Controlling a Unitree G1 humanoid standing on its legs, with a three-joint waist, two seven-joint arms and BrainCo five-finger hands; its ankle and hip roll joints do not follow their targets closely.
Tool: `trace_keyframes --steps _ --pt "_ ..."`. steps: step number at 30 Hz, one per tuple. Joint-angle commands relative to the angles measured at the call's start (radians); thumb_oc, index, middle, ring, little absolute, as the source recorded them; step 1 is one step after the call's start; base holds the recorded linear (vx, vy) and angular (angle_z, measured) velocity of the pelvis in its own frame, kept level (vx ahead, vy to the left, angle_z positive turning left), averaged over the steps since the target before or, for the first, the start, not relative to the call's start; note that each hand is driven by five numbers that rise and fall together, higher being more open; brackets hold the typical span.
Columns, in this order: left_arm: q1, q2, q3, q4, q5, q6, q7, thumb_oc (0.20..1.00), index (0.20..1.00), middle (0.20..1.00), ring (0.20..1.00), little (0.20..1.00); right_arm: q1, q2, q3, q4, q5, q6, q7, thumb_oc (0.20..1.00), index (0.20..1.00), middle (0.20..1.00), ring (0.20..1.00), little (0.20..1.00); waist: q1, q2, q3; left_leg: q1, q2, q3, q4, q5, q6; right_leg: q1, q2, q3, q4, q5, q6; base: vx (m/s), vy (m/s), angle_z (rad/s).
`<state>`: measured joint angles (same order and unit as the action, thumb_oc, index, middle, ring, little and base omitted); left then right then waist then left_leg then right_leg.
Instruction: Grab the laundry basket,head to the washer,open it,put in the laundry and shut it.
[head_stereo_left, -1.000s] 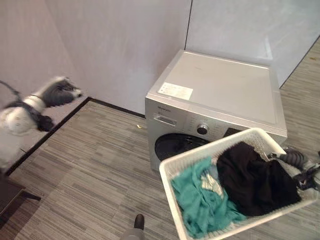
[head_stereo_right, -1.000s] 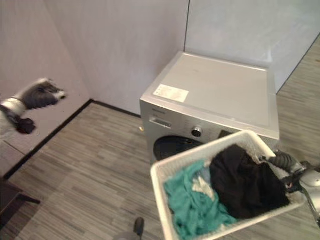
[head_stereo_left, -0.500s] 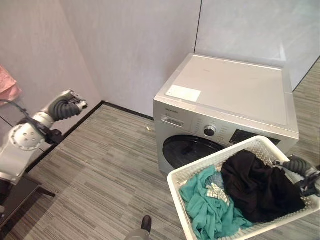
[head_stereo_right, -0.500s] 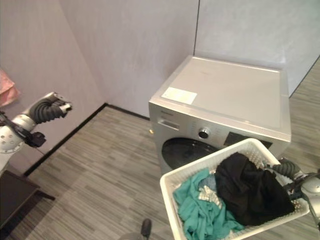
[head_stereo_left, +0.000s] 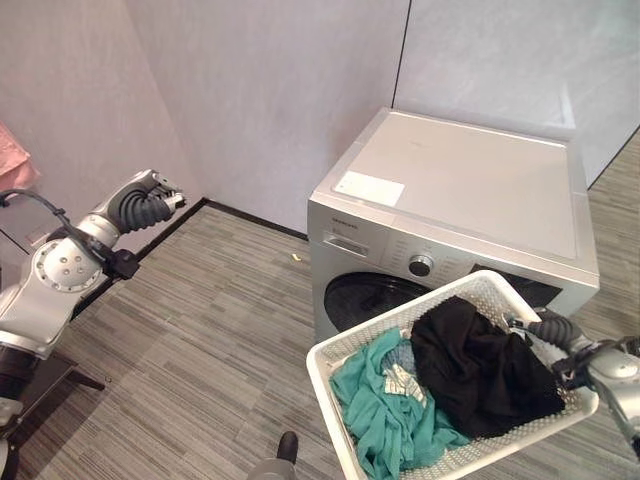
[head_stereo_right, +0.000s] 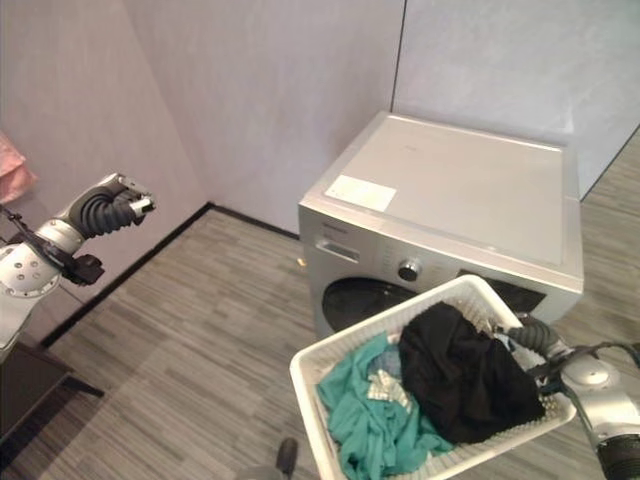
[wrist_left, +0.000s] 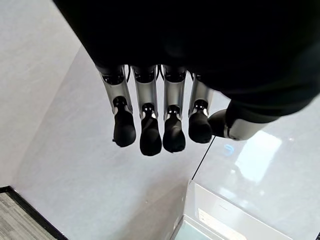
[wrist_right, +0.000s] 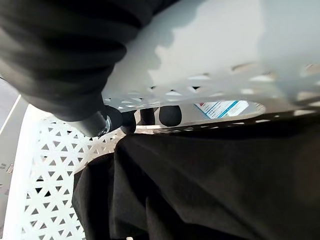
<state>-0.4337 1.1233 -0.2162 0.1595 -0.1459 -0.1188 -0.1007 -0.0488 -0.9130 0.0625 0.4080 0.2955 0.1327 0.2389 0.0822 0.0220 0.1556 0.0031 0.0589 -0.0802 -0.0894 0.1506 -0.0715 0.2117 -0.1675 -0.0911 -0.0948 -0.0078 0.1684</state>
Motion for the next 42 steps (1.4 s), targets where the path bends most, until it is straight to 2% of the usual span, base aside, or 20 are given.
trace_keyframes --steps 1,11,12,22,33,36,37,40,41,42 --pt "-0.089 -0.035 -0.005 0.055 0.021 -0.003 0.041 0.2 0.2 0.2 0.2 0.2 -0.227 -0.05 -0.1 -0.009 0.061 -0.099 -0.074 0.2 0.2 0.2 0.2 0.2 0.043 -0.02 -0.09 0.073 0.039 -0.018 0.058 -0.163 -0.01 -0.073 0.001 -0.032 0.032 0.026 -0.022 0.0 0.0 0.0" --pt "-0.062 -0.043 0.014 0.069 0.016 0.0 0.043 0.2 0.2 0.2 0.2 0.2 -0.222 -0.064 -0.126 0.007 0.045 -0.105 -0.091 0.2 0.2 0.2 0.2 0.2 0.037 -0.02 -0.088 0.073 0.036 -0.017 0.061 -0.169 -0.008 -0.075 -0.001 -0.031 0.03 0.026 -0.023 0.0 0.0 0.0" --pt "0.0 -0.038 0.002 -0.028 0.416 0.007 -0.002 0.2 0.2 0.2 0.2 0.2 -0.061 0.086 -0.018 -0.084 -0.277 -0.109 -0.038 0.2 0.2 0.2 0.2 0.2 -0.015 -0.028 -0.092 0.035 0.075 0.342 0.002 -0.171 -0.028 -0.147 -0.177 -0.284 0.008 0.121 0.06 0.01 0.012 0.03" --pt "0.059 -0.052 0.044 -0.033 0.408 0.022 -0.003 0.2 0.2 0.2 0.2 0.2 -0.088 0.127 -0.016 -0.089 -0.263 -0.089 -0.045 0.2 0.2 0.2 0.2 0.2 -0.008 -0.027 -0.092 0.044 0.067 0.331 0.002 -0.179 -0.022 -0.153 -0.177 -0.271 0.008 0.127 0.057 0.02 0.012 -0.03" --pt "0.096 -0.094 0.065 -0.023 0.387 0.03 -0.017 0.2 0.2 0.2 0.2 0.2 -0.204 0.155 0.093 -0.384 -0.083 -0.116 0.016 0.2 0.2 0.2 0.2 0.2 0.001 -0.051 -0.082 0.054 0.067 0.372 0.002 -0.187 -0.017 -0.185 -0.177 -0.252 0.008 0.153 0.062 0.0 0.033 -0.06" --pt "0.114 -0.141 0.066 -0.011 0.329 0.056 -0.047 0.2 0.2 0.2 0.2 0.2 -0.236 0.153 0.107 -0.438 -0.028 -0.107 0.024 0.2 0.2 0.2 0.2 0.2 0.005 -0.06 -0.083 0.061 0.069 0.381 0.002 -0.191 -0.016 -0.184 -0.177 -0.256 0.008 0.158 0.063 0.0 0.006 -0.01" --pt "0.12 -0.181 0.061 -0.001 0.287 0.076 -0.069 0.2 0.2 0.2 0.2 0.2 -0.257 0.155 0.119 -0.464 0.009 -0.1 0.029 0.2 0.2 0.2 0.2 0.2 0.008 -0.068 -0.083 0.063 0.072 0.387 0.002 -0.19 -0.016 -0.182 -0.176 -0.261 0.008 0.161 0.06 0.0 0.0 0.0" --pt "0.138 -0.219 0.064 -0.005 0.266 0.09 -0.076 0.2 0.2 0.2 0.2 0.2 -0.282 0.154 0.127 -0.485 0.043 -0.091 0.027 0.2 0.2 0.2 0.2 0.2 0.01 -0.074 -0.084 0.066 0.075 0.39 0.002 -0.19 -0.017 -0.183 -0.175 -0.261 0.008 0.164 0.058 0.0 0.0 0.0" --pt "0.152 -0.269 0.058 0.0 0.23 0.114 -0.095 0.2 0.2 0.2 0.2 0.2 -0.314 0.156 0.136 -0.493 0.108 -0.082 0.023 0.2 0.2 0.2 0.2 0.2 0.014 -0.081 -0.087 0.067 0.077 0.393 0.002 -0.191 -0.018 -0.184 -0.175 -0.264 0.008 0.165 0.057 -0.01 0.015 -0.03" --pt "0.152 -0.27 0.059 -0.001 0.23 0.114 -0.096 0.2 0.2 0.2 0.2 0.2 -0.316 0.155 0.137 -0.492 0.109 -0.082 0.023 0.2 0.2 0.2 0.2 0.2 0.013 -0.08 -0.086 0.067 0.078 0.393 0.002 -0.191 -0.018 -0.184 -0.175 -0.264 0.008 0.165 0.057 -0.01 0.01 -0.05"
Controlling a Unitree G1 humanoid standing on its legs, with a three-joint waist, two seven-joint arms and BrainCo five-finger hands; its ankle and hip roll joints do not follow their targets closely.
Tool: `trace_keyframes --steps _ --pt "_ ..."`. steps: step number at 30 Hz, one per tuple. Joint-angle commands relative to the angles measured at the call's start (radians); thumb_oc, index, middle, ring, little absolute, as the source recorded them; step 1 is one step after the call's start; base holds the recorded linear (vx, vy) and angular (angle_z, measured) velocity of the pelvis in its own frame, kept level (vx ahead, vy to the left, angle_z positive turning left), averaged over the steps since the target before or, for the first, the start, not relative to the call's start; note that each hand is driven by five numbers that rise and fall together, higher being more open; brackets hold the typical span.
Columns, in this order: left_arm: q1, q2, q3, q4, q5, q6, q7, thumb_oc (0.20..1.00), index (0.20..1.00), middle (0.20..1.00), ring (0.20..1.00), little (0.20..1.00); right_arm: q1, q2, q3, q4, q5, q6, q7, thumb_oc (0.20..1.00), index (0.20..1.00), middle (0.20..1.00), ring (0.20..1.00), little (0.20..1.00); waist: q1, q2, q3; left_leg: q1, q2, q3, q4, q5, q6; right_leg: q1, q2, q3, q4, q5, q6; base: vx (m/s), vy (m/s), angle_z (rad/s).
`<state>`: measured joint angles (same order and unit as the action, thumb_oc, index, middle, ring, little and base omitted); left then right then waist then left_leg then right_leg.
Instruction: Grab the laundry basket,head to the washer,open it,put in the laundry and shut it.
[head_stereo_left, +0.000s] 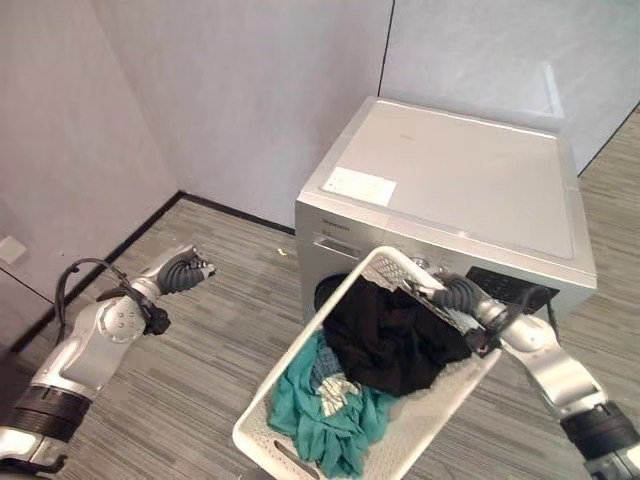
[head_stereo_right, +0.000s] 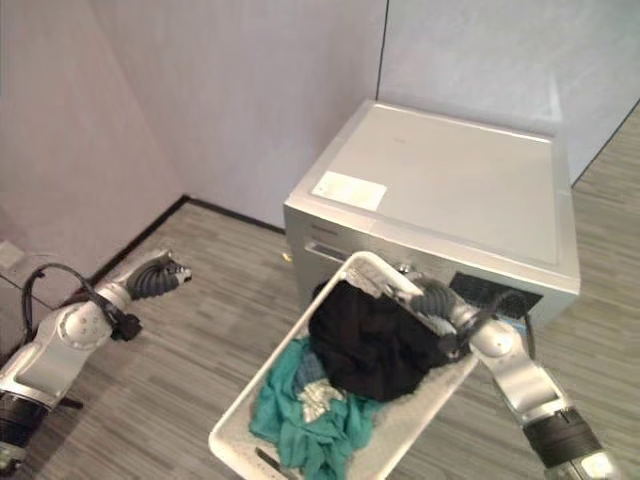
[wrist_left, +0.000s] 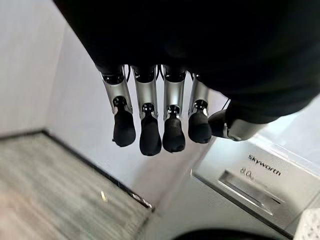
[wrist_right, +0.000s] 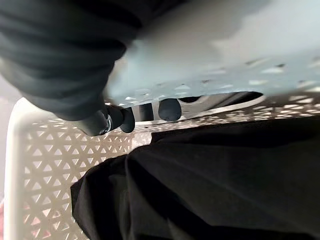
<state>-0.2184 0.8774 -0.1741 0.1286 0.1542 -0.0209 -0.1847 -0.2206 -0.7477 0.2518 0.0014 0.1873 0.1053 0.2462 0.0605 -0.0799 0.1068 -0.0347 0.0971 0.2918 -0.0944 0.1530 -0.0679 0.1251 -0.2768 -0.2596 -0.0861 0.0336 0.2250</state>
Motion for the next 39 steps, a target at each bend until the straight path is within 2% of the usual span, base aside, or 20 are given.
trace_keyframes --steps 1,5,12,15,19,24,26,30,32,34,35,37,39 --pt "-0.051 -0.047 0.014 0.029 -0.088 0.029 -0.022 0.2 0.2 0.2 0.2 0.2 -0.163 -0.01 -0.046 -0.094 0.244 -0.052 0.015 0.2 0.2 0.2 0.2 0.2 0.04 0.018 -0.039 0.104 0.04 0.023 0.007 -0.192 -0.022 -0.097 -0.066 -0.1 -0.001 0.124 -0.001 -0.01 0.002 -0.06" --pt "0.01 -0.103 0.03 0.003 -0.151 0.065 -0.045 0.2 0.2 0.2 0.2 0.2 -0.277 -0.039 -0.001 -0.113 0.32 -0.034 0.003 0.2 0.2 0.2 0.2 0.2 0.049 0.011 -0.041 0.105 0.046 0.029 0.007 -0.19 -0.026 -0.098 -0.064 -0.111 -0.001 0.129 -0.003 -0.01 0.003 -0.03" --pt "0.171 -0.043 0.088 -0.197 -0.211 0.051 -0.106 0.2 0.2 0.2 0.2 0.2 -0.509 -0.087 0.099 -0.009 0.361 -0.031 -0.033 0.2 0.2 0.2 0.2 0.2 0.091 0.006 -0.052 0.116 0.058 0.039 0.007 -0.184 -0.033 -0.095 -0.059 -0.124 -0.001 0.132 -0.007 -0.01 0.004 -0.08" --pt "0.22 0.004 0.092 -0.261 -0.253 0.058 -0.12 0.2 0.2 0.2 0.2 0.2 -0.65 -0.112 0.14 0.145 0.376 -0.023 -0.078 0.2 0.2 0.2 0.2 0.2 0.111 0.004 -0.057 0.108 0.064 0.022 0.007 -0.178 -0.038 -0.083 -0.059 -0.142 -0.001 0.13 -0.009 -0.01 -0.009 0.03" --pt "0.271 0.028 0.108 -0.296 -0.304 0.079 -0.128 0.2 0.2 0.2 0.2 0.2 -0.792 -0.138 0.17 0.318 0.366 -0.009 -0.121 0.2 0.2 0.2 0.2 0.2 0.124 0.005 -0.06 0.1 0.064 0.005 0.007 -0.171 -0.041 -0.069 -0.055 -0.156 -0.001 0.123 -0.012 0.0 -0.007 0.03" --pt "0.274 0.03 0.105 -0.306 -0.372 0.087 -0.112 0.2 0.2 0.2 0.2 0.2 -0.944 -0.168 0.198 0.519 0.366 -0.004 -0.157 0.2 0.2 0.2 0.2 0.2 0.119 0.009 -0.065 0.099 0.066 -0.015 0.007 -0.166 -0.045 -0.057 -0.05 -0.164 -0.001 0.115 -0.017 0.02 -0.016 0.21" --pt "0.219 0.003 0.068 -0.278 -0.4 0.091 -0.085 0.2 0.2 0.2 0.2 0.2 -1.042 -0.174 0.231 0.653 0.359 0.004 -0.163 0.2 0.2 0.2 0.2 0.2 0.111 0.008 -0.069 0.098 0.069 -0.027 0.007 -0.163 -0.047 -0.048 -0.044 -0.163 -0.001 0.108 -0.021 0.03 -0.024 0.12" --pt "0.109 -0.06 0.005 -0.21 -0.408 0.089 -0.047 0.2 0.2 0.2 0.2 0.2 -1.134 -0.168 0.266 0.763 0.364 0.008 -0.168 0.2 0.2 0.2 0.2 0.2 0.09 0.012 -0.072 0.097 0.07 -0.036 0.007 -0.155 -0.049 -0.046 -0.036 -0.157 -0.001 0.098 -0.03 0.02 -0.012 0.03" --pt "-0.034 -0.129 -0.074 -0.14 -0.438 0.084 0.001 0.2 0.2 0.2 0.2 0.2 -1.249 -0.128 0.295 0.902 0.382 0.001 -0.188 0.2 0.2 0.2 0.2 0.2 0.073 0.019 -0.078 0.108 0.077 -0.037 0.007 -0.16 -0.051 -0.043 -0.024 -0.149 0.002 0.085 -0.035 0.04 -0.024 0.02" --pt "-0.089 -0.148 -0.097 -0.125 -0.452 0.076 0.014 0.2 0.2 0.2 0.2 0.2 -1.285 -0.126 0.306 0.955 0.379 -0.001 -0.191 0.2 0.2 0.2 0.2 0.2 0.069 0.021 -0.078 0.105 0.077 -0.038 0.007 -0.155 -0.051 -0.044 -0.023 -0.148 0.001 0.085 -0.038 0.0 0.0 0.0" --pt "-0.162 -0.189 -0.131 -0.089 -0.478 0.072 0.041 0.2 0.2 0.2 0.2 0.2 -1.311 -0.119 0.314 1.011 0.379 0.004 -0.191 0.2 0.2 0.2 0.2 0.2 0.058 0.023 -0.082 0.11 0.08 -0.041 0.007 -0.157 -0.053 -0.037 -0.018 -0.145 0.004 0.074 -0.04 0.0 0.0 0.0" --pt "-0.223 -0.214 -0.157 -0.052 -0.489 0.064 0.061 0.2 0.2 0.2 0.2 0.2 -1.327 -0.12 0.321 1.038 0.385 0.005 -0.191 0.2 0.2 0.2 0.2 0.2 0.05 0.024 -0.082 0.106 0.079 -0.044 0.007 -0.151 -0.054 -0.037 -0.015 -0.144 0.004 0.073 -0.044 0.0 -0.006 0.02" --pt "-0.401 -0.279 -0.212 0.068 -0.515 0.048 0.134 0.2 0.2 0.2 0.2 0.2 -1.337 -0.109 0.33 1.078 0.384 0.011 -0.204 0.2 0.2 0.2 0.2 0.2 0.022 0.032 -0.086 0.107 0.084 -0.05 0.007 -0.149 -0.061 -0.033 -0.003 -0.139 0.007 0.058 -0.048 0.03 -0.03 0.09"
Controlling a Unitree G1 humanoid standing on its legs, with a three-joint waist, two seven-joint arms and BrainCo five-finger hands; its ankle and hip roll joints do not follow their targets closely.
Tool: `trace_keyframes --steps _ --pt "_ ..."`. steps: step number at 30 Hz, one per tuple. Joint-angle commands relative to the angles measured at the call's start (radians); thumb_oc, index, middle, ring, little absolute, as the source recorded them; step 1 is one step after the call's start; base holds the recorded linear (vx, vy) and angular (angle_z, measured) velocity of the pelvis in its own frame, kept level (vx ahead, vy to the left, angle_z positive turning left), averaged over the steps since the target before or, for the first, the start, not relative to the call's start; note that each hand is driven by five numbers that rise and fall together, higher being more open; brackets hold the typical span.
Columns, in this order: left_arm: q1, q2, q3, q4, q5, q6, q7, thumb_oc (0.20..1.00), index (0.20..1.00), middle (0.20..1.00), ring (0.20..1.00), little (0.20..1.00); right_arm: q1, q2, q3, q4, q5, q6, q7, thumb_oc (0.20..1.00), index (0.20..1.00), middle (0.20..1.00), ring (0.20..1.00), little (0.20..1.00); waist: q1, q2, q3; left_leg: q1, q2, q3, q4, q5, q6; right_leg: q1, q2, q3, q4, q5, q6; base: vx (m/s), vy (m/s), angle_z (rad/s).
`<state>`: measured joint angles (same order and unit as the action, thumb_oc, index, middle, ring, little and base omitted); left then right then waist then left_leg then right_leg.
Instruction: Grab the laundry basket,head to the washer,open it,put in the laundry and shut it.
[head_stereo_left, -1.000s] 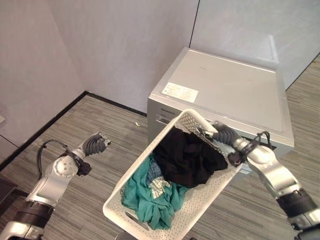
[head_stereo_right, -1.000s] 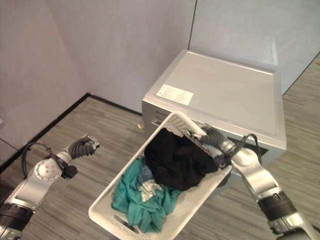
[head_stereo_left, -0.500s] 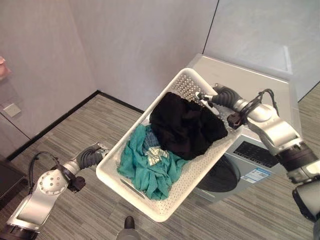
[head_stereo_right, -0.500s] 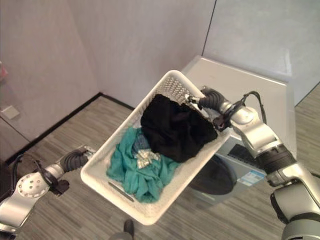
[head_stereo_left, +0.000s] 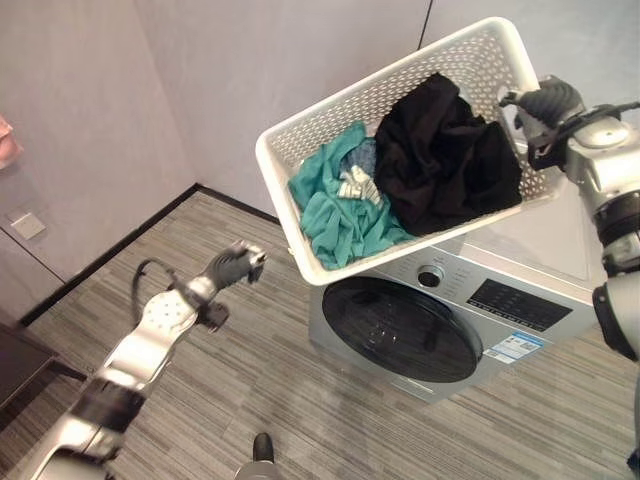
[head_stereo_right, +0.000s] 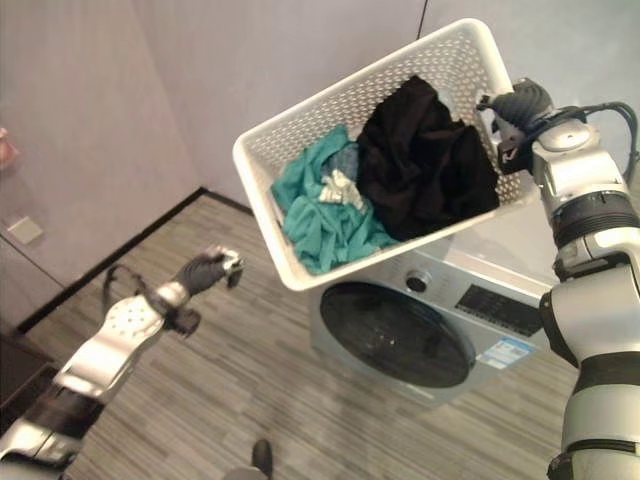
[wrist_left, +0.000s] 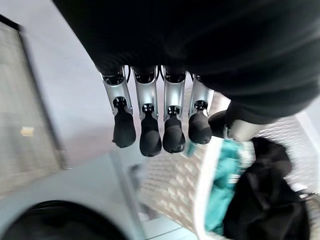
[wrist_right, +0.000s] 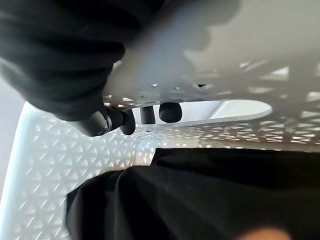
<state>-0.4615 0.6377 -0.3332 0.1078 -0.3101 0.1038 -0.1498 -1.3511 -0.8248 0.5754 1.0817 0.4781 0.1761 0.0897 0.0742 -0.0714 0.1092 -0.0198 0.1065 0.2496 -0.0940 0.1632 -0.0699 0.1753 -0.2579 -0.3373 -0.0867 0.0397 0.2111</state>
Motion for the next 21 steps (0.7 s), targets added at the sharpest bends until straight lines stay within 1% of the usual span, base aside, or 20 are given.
trace_keyframes --steps 1,3,4,5,7,8,9,10,12,13,14,15,16,17,19,20,21 --pt "-0.164 -0.041 -0.057 0.094 -0.051 -0.08 0.1 0.2 0.2 0.2 0.2 0.2 -0.208 -0.035 0.007 -0.002 0.093 -0.06 -0.047 0.2 0.2 0.2 0.2 0.2 0.01 0.022 -0.087 0.088 0.073 -0.009 0.007 -0.155 -0.058 -0.086 -0.023 -0.062 0.007 0.056 -0.035 0.02 -0.023 0.09" --pt "-0.291 -0.081 -0.104 0.188 -0.071 -0.091 0.145 0.2 0.2 0.2 0.2 0.2 -0.21 -0.02 0.012 0.022 0.093 -0.057 -0.06 0.2 0.2 0.2 0.2 0.2 -0.006 0.029 -0.088 0.086 0.076 -0.012 0.007 -0.151 -0.061 -0.087 -0.019 -0.059 0.007 0.051 -0.038 0.02 -0.013 -0.01" --pt "-0.407 -0.114 -0.147 0.281 -0.089 -0.095 0.181 0.2 0.2 0.2 0.2 0.2 -0.204 0.001 0.016 0.033 0.088 -0.052 -0.069 0.2 0.2 0.2 0.2 0.2 -0.02 0.038 -0.089 0.09 0.078 -0.011 0.007 -0.153 -0.064 -0.085 -0.013 -0.055 0.007 0.043 -0.038 0.0 0.0 0.0" --pt "-0.412 -0.115 -0.15 0.286 -0.09 -0.097 0.181 0.2 0.2 0.2 0.2 0.2 -0.205 -0.002 0.015 0.032 0.088 -0.051 -0.069 0.2 0.2 0.2 0.2 0.2 -0.018 0.036 -0.088 0.086 0.077 -0.011 0.007 -0.149 -0.063 -0.088 -0.014 -0.055 0.006 0.046 -0.039 0.0 0.0 0.0" --pt "-0.531 -0.166 -0.201 0.406 -0.114 -0.103 0.214 0.2 0.2 0.2 0.2 0.2 -0.203 0.024 0.019 0.058 0.091 -0.044 -0.079 0.2 0.2 0.2 0.2 0.2 -0.032 0.044 -0.089 0.086 0.08 -0.009 0.007 -0.146 -0.066 -0.093 -0.009 -0.049 0.005 0.042 -0.04 0.02 -0.022 -0.02" --pt "-0.651 -0.227 -0.255 0.537 -0.122 -0.104 0.24 0.2 0.2 0.2 0.2 0.2 -0.21 0.056 0.027 0.103 0.095 -0.037 -0.088 0.2 0.2 0.2 0.2 0.2 -0.046 0.053 -0.088 0.093 0.083 -0.008 0.007 -0.147 -0.071 -0.091 -0.001 -0.042 0.006 0.034 -0.041 0.02 -0.035 -0.05" --pt "-0.657 -0.229 -0.257 0.542 -0.123 -0.107 0.24 0.2 0.2 0.2 0.2 0.2 -0.212 0.054 0.027 0.104 0.095 -0.037 -0.088 0.2 0.2 0.2 0.2 0.2 -0.045 0.052 -0.087 0.089 0.082 -0.008 0.007 -0.143 -0.07 -0.094 -0.001 -0.042 0.005 0.038 -0.042 0.02 -0.036 -0.05" --pt "-0.7 -0.257 -0.278 0.604 -0.13 -0.104 0.246 0.2 0.2 0.2 0.2 0.2 -0.213 0.066 0.031 0.119 0.095 -0.036 -0.091 0.2 0.2 0.2 0.2 0.2 -0.051 0.054 -0.088 0.087 0.082 -0.007 0.007 -0.142 -0.071 -0.096 0.001 -0.038 0.004 0.037 -0.042 0.0 -0.017 -0.06" --pt "-0.789 -0.316 -0.315 0.752 -0.137 -0.102 0.261 0.2 0.2 0.2 0.2 0.2 -0.223 0.098 0.04 0.159 0.102 -0.033 -0.096 0.2 0.2 0.2 0.2 0.2 -0.068 0.064 -0.085 0.088 0.086 -0.002 0.007 -0.138 -0.075 -0.102 0.009 -0.028 0.003 0.032 -0.043 0.02 -0.032 -0.08" --pt "-0.868 -0.351 -0.347 0.873 -0.143 -0.095 0.261 0.2 0.2 0.2 0.2 0.2 -0.236 0.126 0.051 0.209 0.109 -0.028 -0.097 0.2 0.2 0.2 0.2 0.2 -0.082 0.07 -0.079 0.091 0.091 0.003 0.007 -0.136 -0.081 -0.106 0.018 -0.017 0.002 0.027 -0.043 0.0 -0.031 -0.1" --pt "-0.871 -0.352 -0.347 0.876 -0.144 -0.097 0.261 0.2 0.2 0.2 0.2 0.2 -0.238 0.125 0.051 0.21 0.109 -0.028 -0.097 0.2 0.2 0.2 0.2 0.2 -0.082 0.07 -0.079 0.087 0.09 0.003 0.007 -0.132 -0.08 -0.109 0.017 -0.017 0.001 0.03 -0.044 -0.01 -0.033 -0.13" --pt "-0.91 -0.369 -0.36 0.941 -0.143 -0.092 0.255 0.2 0.2 0.2 0.2 0.2 -0.245 0.137 0.057 0.233 0.109 -0.027 -0.097 0.2 0.2 0.2 0.2 0.2 -0.089 0.073 -0.078 0.085 0.092 0.006 0.007 -0.13 -0.082 -0.116 0.021 -0.012 0.0 0.03 -0.044 0.01 -0.039 -0.14" --pt "-0.964 -0.388 -0.373 1.052 -0.134 -0.08 0.255 0.2 0.2 0.2 0.2 0.2 -0.246 0.152 0.067 0.265 0.106 -0.022 -0.099 0.2 0.2 0.2 0.2 0.2 -0.105 0.076 -0.076 0.085 0.097 0.011 0.007 -0.127 -0.085 -0.123 0.029 0.002 0.0 0.029 -0.045 0.02 -0.04 -0.08" --pt "-0.967 -0.39 -0.373 1.057 -0.134 -0.082 0.254 0.2 0.2 0.2 0.2 0.2 -0.248 0.151 0.067 0.266 0.106 -0.022 -0.099 0.2 0.2 0.2 0.2 0.2 -0.104 0.077 -0.076 0.084 0.097 0.011 0.007 -0.127 -0.086 -0.125 0.029 0.002 0.0 0.029 -0.045 0.03 -0.045 -0.09" --pt "-1.026 -0.39 -0.379 1.145 -0.12 -0.072 0.242 0.2 0.2 0.2 0.2 0.2 -0.26 0.163 0.08 0.29 0.109 -0.023 -0.105 0.2 0.2 0.2 0.2 0.2 -0.13 0.081 -0.064 0.087 0.109 0.021 0.007 -0.121 -0.094 -0.134 0.046 0.028 0.004 0.02 -0.051 0.03 -0.062 -0.22" --pt "-1.027 -0.389 -0.379 1.146 -0.12 -0.072 0.242 0.2 0.2 0.2 0.2 0.2 -0.262 0.163 0.08 0.29 0.109 -0.023 -0.104 0.2 0.2 0.2 0.2 0.2 -0.13 0.081 -0.065 0.083 0.108 0.021 0.007 -0.118 -0.094 -0.138 0.046 0.028 0.003 0.023 -0.051 0.02 -0.079 -0.18" --pt "-1.042 -0.387 -0.375 1.18 -0.129 -0.066 0.239 0.2 0.2 0.2 0.2 0.2 -0.268 0.165 0.086 0.311 0.107 -0.02 -0.104 0.2 0.2 0.2 0.2 0.2 -0.143 0.084 -0.059 0.088 0.114 0.029 0.007 -0.117 -0.098 -0.141 0.054 0.037 0.005 0.018 -0.053 0.01 -0.059 -0.11"
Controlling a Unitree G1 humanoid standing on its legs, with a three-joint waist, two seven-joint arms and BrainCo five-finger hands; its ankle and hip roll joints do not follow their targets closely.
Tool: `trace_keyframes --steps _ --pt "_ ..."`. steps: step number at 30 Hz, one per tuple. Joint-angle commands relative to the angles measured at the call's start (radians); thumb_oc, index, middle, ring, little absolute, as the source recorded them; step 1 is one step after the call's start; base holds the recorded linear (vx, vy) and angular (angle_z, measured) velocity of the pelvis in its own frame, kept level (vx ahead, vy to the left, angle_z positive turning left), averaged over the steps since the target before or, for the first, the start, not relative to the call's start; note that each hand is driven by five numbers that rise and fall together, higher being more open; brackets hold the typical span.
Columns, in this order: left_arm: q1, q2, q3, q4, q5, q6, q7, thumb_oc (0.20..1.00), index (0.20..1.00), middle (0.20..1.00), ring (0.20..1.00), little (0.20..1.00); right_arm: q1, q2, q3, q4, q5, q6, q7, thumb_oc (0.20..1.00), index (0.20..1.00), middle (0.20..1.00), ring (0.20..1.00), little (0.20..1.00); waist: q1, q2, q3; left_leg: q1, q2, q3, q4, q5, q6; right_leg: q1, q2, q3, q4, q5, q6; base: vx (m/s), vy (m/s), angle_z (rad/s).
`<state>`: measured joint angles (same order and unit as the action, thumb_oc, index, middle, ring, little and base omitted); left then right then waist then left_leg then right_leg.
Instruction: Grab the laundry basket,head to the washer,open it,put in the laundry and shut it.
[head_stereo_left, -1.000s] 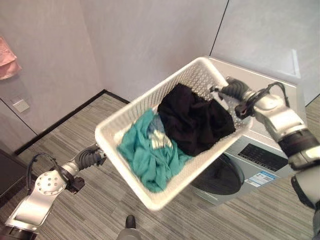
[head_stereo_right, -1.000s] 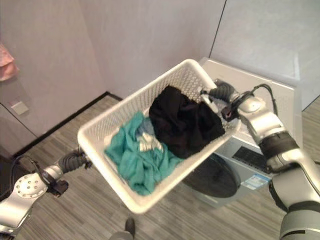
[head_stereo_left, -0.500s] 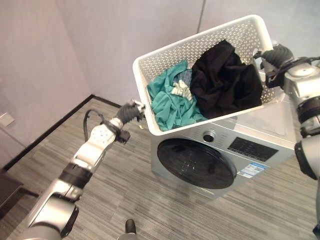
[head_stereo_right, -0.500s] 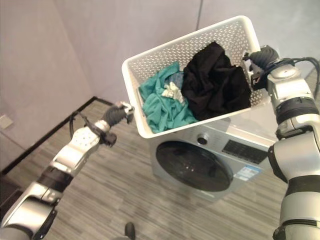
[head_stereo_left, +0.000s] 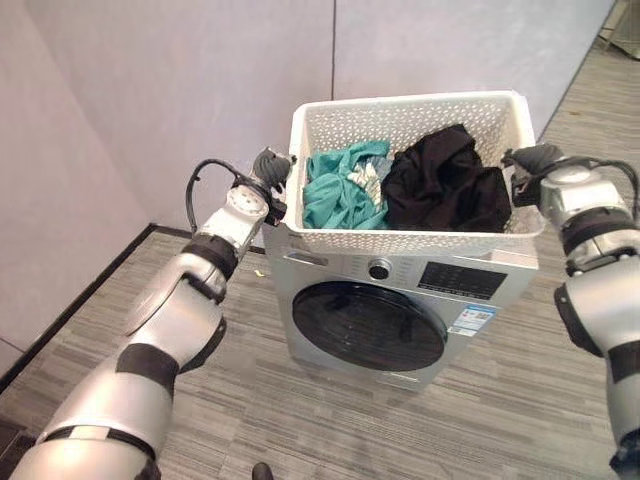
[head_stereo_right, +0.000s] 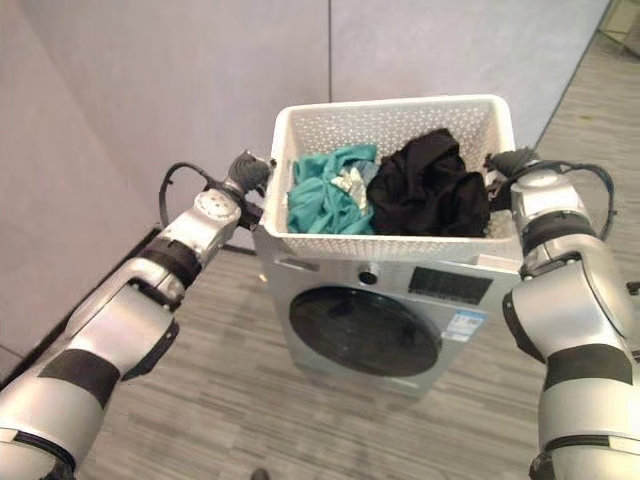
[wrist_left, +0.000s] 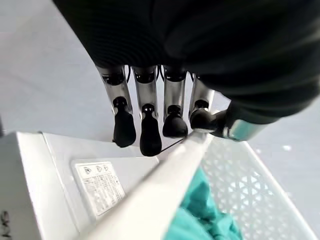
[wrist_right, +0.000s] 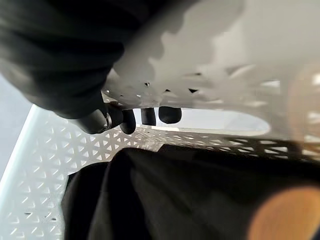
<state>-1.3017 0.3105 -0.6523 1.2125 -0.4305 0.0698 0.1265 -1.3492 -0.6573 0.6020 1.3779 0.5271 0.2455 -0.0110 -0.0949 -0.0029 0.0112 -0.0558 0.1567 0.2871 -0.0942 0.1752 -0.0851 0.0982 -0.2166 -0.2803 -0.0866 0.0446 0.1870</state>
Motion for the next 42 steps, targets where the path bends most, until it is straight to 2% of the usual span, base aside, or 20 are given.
trace_keyframes --steps 1,12,15,17,18,19,20,24,25,26,28,29,30,31,32,33,35,38,40,42 --pt "-0.208 -0.062 -0.052 0.087 -0.012 -0.028 -0.042 0.2 0.2 0.2 0.2 0.2 -0.271 -0.003 0.056 0.026 0.055 -0.088 -0.004 0.2 0.2 0.2 0.2 0.2 0.02 0.016 0.039 0.12 0.066 -0.005 0.007 -0.122 -0.084 -0.072 0.016 -0.017 0.005 0.015 -0.031 0.02 -0.06 -0.2" --pt "-0.35 -0.018 -0.039 0.156 -0.054 -0.034 -0.055 0.2 0.2 0.2 0.2 0.2 -0.4 -0.021 0.101 0.109 0.016 -0.088 -0.016 0.2 0.2 0.2 0.2 0.2 -0.017 0.032 0.061 0.076 0.102 0.03 0.007 -0.08 -0.123 -0.144 0.045 -0.003 0.011 0.013 -0.035 0.04 -0.062 -0.14" --pt "-0.372 0.015 -0.04 0.163 -0.063 -0.034 -0.056 0.2 0.2 0.2 0.2 0.2 -0.417 -0.022 0.116 0.103 0.016 -0.092 -0.021 0.2 0.2 0.2 0.2 0.2 -0.024 0.031 0.072 0.087 0.116 0.027 0.007 -0.067 -0.123 -0.148 0.073 0.028 0.036 -0.022 -0.056 0.09 -0.09 -0.02" --pt "-0.4 0.04 -0.053 0.166 -0.056 -0.031 -0.051 0.2 0.2 0.2 0.2 0.2 -0.429 -0.011 0.111 0.094 0.023 -0.098 -0.026 0.2 0.2 0.2 0.2 0.2 0.004 0.006 0.117 0.019 0.127 -0.062 0.211 -0.041 -0.104 -0.136 0.094 0.063 0.068 -0.046 -0.097 0.0 -0.202 -0.09" --pt "-0.398 0.053 -0.053 0.173 -0.058 -0.031 -0.042 0.2 0.2 0.2 0.2 0.2 -0.419 0.004 0.106 0.084 0.031 -0.103 -0.027 0.2 0.2 0.2 0.2 0.2 0.026 -0.016 0.146 -0.037 0.097 -0.137 0.325 -0.053 -0.084 -0.108 0.105 0.07 0.065 -0.068 -0.112 0.02 -0.192 -0.2" --pt "-0.398 0.053 -0.053 0.173 -0.058 -0.031 -0.042 0.2 0.2 0.2 0.2 0.2 -0.419 0.004 0.105 0.084 0.031 -0.103 -0.028 0.2 0.2 0.2 0.2 0.2 0.024 -0.016 0.147 -0.041 0.097 -0.14 0.331 -0.056 -0.084 -0.107 0.105 0.067 0.065 -0.068 -0.112 0.22 -0.061 -0.14" --pt "-0.402 0.065 -0.076 0.182 -0.049 -0.029 -0.036 0.2 0.2 0.2 0.2 0.2 -0.408 0.013 0.107 0.076 0.035 -0.099 -0.031 0.2 0.2 0.2 0.2 0.2 0.053 -0.034 0.152 -0.113 0.055 -0.165 0.274 -0.103 -0.065 -0.067 0.091 0.074 0.056 -0.09 -0.099 0.29 0.103 -0.08" --pt "-0.378 0.086 -0.094 0.189 -0.045 -0.03 -0.038 0.2 0.2 0.2 0.2 0.2 -0.366 0.007 0.101 0.059 0.023 -0.103 -0.025 0.2 0.2 0.2 0.2 0.2 0.098 -0.028 0.14 -0.192 0.025 -0.223 0.12 -0.028 -0.076 -0.007 0.079 0.097 0.082 -0.135 -0.086 0.28 0.153 0.02" --pt "-0.37 0.091 -0.096 0.192 -0.039 -0.031 -0.038 0.2 0.2 0.2 0.2 0.2 -0.353 0.006 0.098 0.055 0.022 -0.106 -0.023 0.2 0.2 0.2 0.2 0.2 0.108 -0.029 0.142 -0.21 0.019 -0.229 0.097 -0.018 -0.079 0.011 0.074 0.106 0.096 -0.153 -0.086 0.43 0.342 -0.29" --pt "-0.343 0.105 -0.082 0.208 -0.038 -0.034 -0.028 0.2 0.2 0.2 0.2 0.2 -0.315 0.018 0.078 0.053 0.008 -0.103 -0.008 0.2 0.2 0.2 0.2 0.2 0.131 -0.012 0.116 -0.155 -0.016 -0.278 0.064 -0.038 -0.063 0.047 0.06 0.13 0.124 -0.183 -0.06 0.4 0.401 -0.36" --pt "-0.33 0.109 -0.087 0.209 -0.039 -0.037 -0.037 0.2 0.2 0.2 0.2 0.2 -0.292 0.028 0.073 0.055 0.004 -0.099 -0.003 0.2 0.2 0.2 0.2 0.2 0.139 -0.007 0.101 -0.157 -0.041 -0.296 0.092 -0.046 -0.05 0.048 0.04 0.133 0.151 -0.172 -0.048 0.24 0.29 -0.68" --pt "-0.314 0.121 -0.093 0.205 -0.047 -0.037 -0.039 0.2 0.2 0.2 0.2 0.2 -0.274 0.037 0.062 0.054 0.003 -0.092 0.008 0.2 0.2 0.2 0.2 0.2 0.142 -0.005 0.093 -0.137 -0.067 -0.292 0.111 -0.066 -0.029 0.031 0.016 0.14 0.221 -0.142 -0.037 0.27 0.404 -1.33" --pt "-0.3 0.121 -0.103 0.198 -0.025 -0.036 -0.041 0.2 0.2 0.2 0.2 0.2 -0.263 0.049 0.057 0.057 -0.009 -0.079 0.019 0.2 0.2 0.2 0.2 0.2 0.131 0.017 0.104 -0.089 -0.092 -0.283 0.133 -0.092 0.02 -0.041 -0.002 0.194 0.441 -0.078 -0.04 0.26 0.4 -1.2" --pt "-0.299 0.122 -0.102 0.197 -0.025 -0.036 -0.04 0.2 0.2 0.2 0.2 0.2 -0.263 0.05 0.058 0.058 -0.009 -0.079 0.019 0.2 0.2 0.2 0.2 0.2 0.136 0.016 0.104 -0.089 -0.093 -0.276 0.134 -0.093 0.021 -0.051 -0.005 0.202 0.456 -0.084 -0.039 0.3 0.486 -0.88" --pt "-0.269 0.13 -0.084 0.196 -0.005 -0.032 -0.042 0.2 0.2 0.2 0.2 0.2 -0.24 0.062 0.043 0.057 -0.014 -0.077 0.027 0.2 0.2 0.2 0.2 0.2 0.119 0.032 0.113 -0.039 -0.111 -0.261 0.128 -0.12 0.052 -0.106 -0.028 0.2 0.572 -0.033 -0.038 0.13 0.213 -0.31" --pt "-0.268 0.13 -0.084 0.195 -0.004 -0.032 -0.042 0.2 0.2 0.2 0.2 0.2 -0.239 0.063 0.043 0.057 -0.014 -0.077 0.026 0.2 0.2 0.2 0.2 0.2 0.121 0.03 0.114 -0.037 -0.113 -0.258 0.127 -0.121 0.053 -0.108 -0.03 0.204 0.577 -0.036 -0.037 0.22 0.274 -0.23" --pt "-0.254 0.137 -0.087 0.208 0.017 -0.027 -0.05 0.2 0.2 0.2 0.2 0.2 -0.222 0.074 0.044 0.061 -0.033 -0.076 0.031 0.2 0.2 0.2 0.2 0.2 0.122 0.036 0.107 0.011 -0.12 -0.238 0.102 -0.137 0.055 -0.132 -0.085 0.12 0.507 -0.024 -0.035 0.17 0.07 -0.22" --pt "-0.221 0.135 -0.076 0.22 0.045 -0.028 -0.05 0.2 0.2 0.2 0.2 0.2 -0.209 0.082 0.041 0.082 -0.061 -0.071 0.038 0.2 0.2 0.2 0.2 0.2 0.106 0.043 0.098 0.062 -0.12 -0.223 0.069 -0.158 0.04 -0.134 -0.121 0.035 0.274 0.018 -0.012 0.2 -0.039 -0.3" --pt "-0.214 0.135 -0.067 0.221 0.057 -0.031 -0.054 0.2 0.2 0.2 0.2 0.2 -0.208 0.072 0.042 0.09 -0.075 -0.064 0.045 0.2 0.2 0.2 0.2 0.2 0.092 0.042 0.098 0.089 -0.122 -0.222 0.056 -0.17 0.033 -0.156 -0.121 0.052 0.158 0.07 0.011 0.25 -0.055 -0.08" --pt "-0.22 0.138 -0.068 0.221 0.062 -0.033 -0.053 0.2 0.2 0.2 0.2 0.2 -0.211 0.056 0.053 0.096 -0.082 -0.055 0.06 0.2 0.2 0.2 0.2 0.2 0.084 0.027 0.101 0.106 -0.133 -0.222 0.061 -0.189 0.031 -0.158 -0.109 0.093 0.107 0.081 0.022 0.21 -0.045 0.18"
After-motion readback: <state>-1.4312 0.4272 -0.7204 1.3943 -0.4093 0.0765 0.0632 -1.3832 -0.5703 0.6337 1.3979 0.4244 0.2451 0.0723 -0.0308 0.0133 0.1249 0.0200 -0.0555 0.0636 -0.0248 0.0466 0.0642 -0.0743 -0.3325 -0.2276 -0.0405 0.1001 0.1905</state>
